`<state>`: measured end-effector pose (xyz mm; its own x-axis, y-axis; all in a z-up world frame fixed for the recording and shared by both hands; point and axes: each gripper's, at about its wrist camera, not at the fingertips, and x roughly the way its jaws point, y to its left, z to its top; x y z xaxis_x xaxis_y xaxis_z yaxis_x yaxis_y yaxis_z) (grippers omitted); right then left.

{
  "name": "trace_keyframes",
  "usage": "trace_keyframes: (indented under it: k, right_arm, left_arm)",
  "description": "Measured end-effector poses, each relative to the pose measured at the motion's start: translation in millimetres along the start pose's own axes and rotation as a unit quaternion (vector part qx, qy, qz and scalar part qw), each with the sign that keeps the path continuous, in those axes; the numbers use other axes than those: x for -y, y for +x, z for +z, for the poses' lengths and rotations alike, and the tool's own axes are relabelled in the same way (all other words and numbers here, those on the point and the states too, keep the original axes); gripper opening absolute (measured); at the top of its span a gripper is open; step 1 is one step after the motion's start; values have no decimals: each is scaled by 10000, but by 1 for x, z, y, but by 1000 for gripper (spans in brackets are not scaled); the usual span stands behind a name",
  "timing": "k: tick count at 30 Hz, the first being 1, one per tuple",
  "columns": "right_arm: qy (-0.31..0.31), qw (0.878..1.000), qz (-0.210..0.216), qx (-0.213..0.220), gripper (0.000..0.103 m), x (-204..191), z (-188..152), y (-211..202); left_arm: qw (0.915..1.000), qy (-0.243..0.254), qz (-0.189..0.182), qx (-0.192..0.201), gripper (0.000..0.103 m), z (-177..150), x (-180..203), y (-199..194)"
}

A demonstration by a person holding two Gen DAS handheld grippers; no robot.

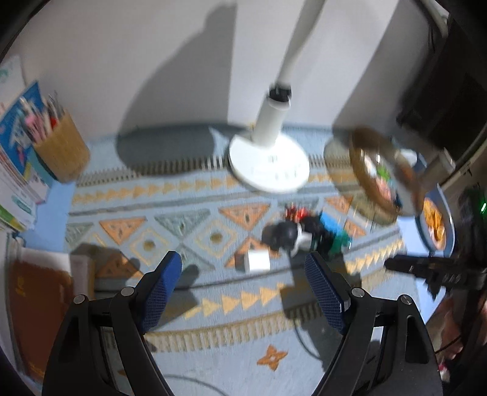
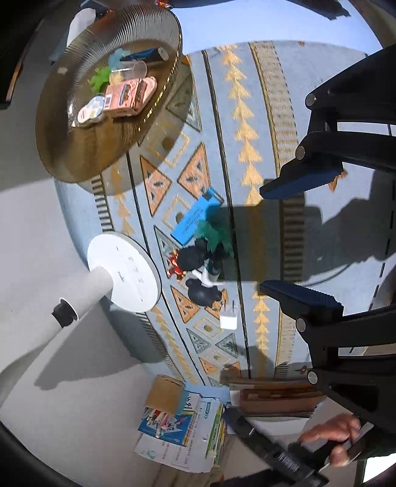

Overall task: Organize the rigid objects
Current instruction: 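Grasp the white charger with the left tool while the right tool grasps the green translucent toy, then carry the white charger and green toy over the amber plate and open both tools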

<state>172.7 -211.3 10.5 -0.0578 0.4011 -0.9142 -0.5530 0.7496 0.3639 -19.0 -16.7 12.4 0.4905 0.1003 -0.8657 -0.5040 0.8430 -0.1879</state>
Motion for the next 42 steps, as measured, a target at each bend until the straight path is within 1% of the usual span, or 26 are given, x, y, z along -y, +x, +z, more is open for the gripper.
trace_keyframes:
  k: [5,7,12,15,20,21,22,23,24,25,26,27,29,30,32,33,35,36,39,42]
  right_arm:
    - [-78,9997,-106,-204,54,-7,-1,17]
    - [-68,9997,-106,-219,54,-8,2,20]
    - [-143,9994,-212,-238,54,-9,21,36]
    - [-149,9995,-109,-240,54,-8,32,44]
    - [-297,9988,-110,-369,54,-8,43,67]
    - [-324,9984,-166,-428,53,-7,43,73]
    - [-355,9982,-207,-436,48,-6,44,76]
    - [-392,9979,-257,-440,46,-6,45,78]
    - [-434,9976,-284,-464,45,-7,46,81]
    - [-453,9975,-247,-479,41,-7,48,82]
    - [-476,9975,-213,-473,40,-8,50,84]
    - [-508,9975,-214,-452,40,-8,51,85]
    - [-595,9970,-232,-426,39,-9,52,90]
    - [-601,9973,-140,-406,38,-8,53,92]
    - [-557,9978,40,-359,32,-6,51,91]
    - [-547,9978,102,-349,25,-6,50,90]
    - [-484,9981,268,-255,25,-5,48,84]
    - [-449,9982,364,-146,25,-5,45,78]
    - [-524,9978,408,-32,25,-7,39,66]
    - [-480,9979,430,-14,25,-5,29,53]
  left_arm:
    - [9982,105,-223,-542,82,-20,1,39]
    - [9974,107,-284,-658,82,-22,0,50]
    - [9950,13,-529,-843,81,-21,-5,75]
    - [9926,-27,-717,-977,80,-17,-6,90]
    - [9903,-65,-922,-1038,78,-9,-4,108]
    - [9898,-46,-925,-1085,78,-9,-3,112]
    - [9895,-27,-919,-1113,78,-8,-2,114]
    - [9892,-5,-917,-1142,78,-9,-1,116]
    - [9887,7,-922,-1181,78,-9,1,118]
    - [9880,3,-955,-1212,77,-8,2,121]
    - [9875,-5,-1005,-1217,69,-8,2,122]
    - [9870,-15,-1040,-1224,66,-8,3,123]
    - [9876,9,-1002,-1212,65,-6,6,124]
    - [9883,24,-982,-1165,63,-5,7,124]
    - [9892,78,-947,-1112,32,-3,7,126]
    - [9893,100,-972,-1080,32,-2,7,127]
    - [9899,19,-1068,-936,32,-2,5,123]
    - [9896,-28,-1094,-929,32,-2,4,122]
    - [9895,-16,-1086,-958,32,-8,3,117]
    - [9898,67,-1105,-892,32,-14,3,105]
